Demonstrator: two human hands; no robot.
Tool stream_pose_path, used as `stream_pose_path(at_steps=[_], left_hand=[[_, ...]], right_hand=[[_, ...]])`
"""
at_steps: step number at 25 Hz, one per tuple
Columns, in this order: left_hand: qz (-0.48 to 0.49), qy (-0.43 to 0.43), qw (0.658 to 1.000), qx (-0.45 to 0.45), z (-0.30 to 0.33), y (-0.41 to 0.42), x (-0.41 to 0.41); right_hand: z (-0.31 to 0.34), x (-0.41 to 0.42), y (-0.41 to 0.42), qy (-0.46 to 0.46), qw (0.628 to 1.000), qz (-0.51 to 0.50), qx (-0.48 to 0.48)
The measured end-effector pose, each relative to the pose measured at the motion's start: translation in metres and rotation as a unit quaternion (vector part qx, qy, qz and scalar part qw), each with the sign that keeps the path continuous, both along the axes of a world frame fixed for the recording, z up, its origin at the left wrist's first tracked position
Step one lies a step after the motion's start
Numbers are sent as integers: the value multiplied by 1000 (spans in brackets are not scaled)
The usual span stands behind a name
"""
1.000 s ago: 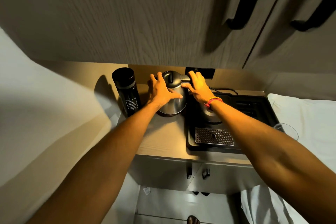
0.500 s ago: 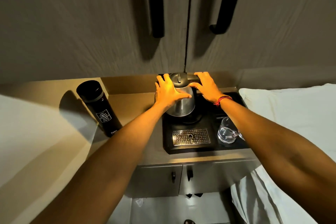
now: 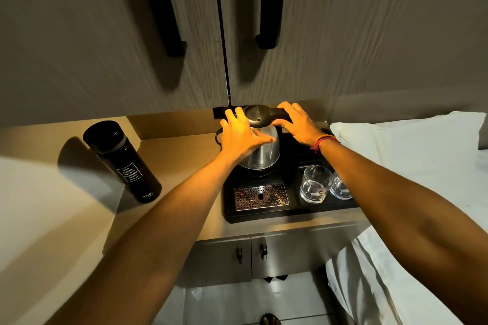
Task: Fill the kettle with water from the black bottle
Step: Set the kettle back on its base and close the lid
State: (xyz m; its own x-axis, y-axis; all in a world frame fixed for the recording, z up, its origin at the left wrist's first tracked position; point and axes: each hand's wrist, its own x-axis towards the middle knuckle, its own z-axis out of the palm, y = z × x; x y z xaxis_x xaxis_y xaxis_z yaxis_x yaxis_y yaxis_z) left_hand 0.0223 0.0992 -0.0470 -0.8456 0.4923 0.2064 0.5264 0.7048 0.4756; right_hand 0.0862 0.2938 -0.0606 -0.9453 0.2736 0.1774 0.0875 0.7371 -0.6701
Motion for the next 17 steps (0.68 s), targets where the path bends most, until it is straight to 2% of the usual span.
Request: stream_pose_path(at_steps=[9,12,17], left_hand=[[-29,-21,999,24,-6,-7,-5],[-1,-4,1000,12,-8,-2,7],[35,-27,999,8,-13,-6,11]], right_hand=[[-1,10,-6,8,1000,-1,9],[-1,11,-4,1,1000,-2,0],[-6,4,-12,-15,1000,-3,-3]])
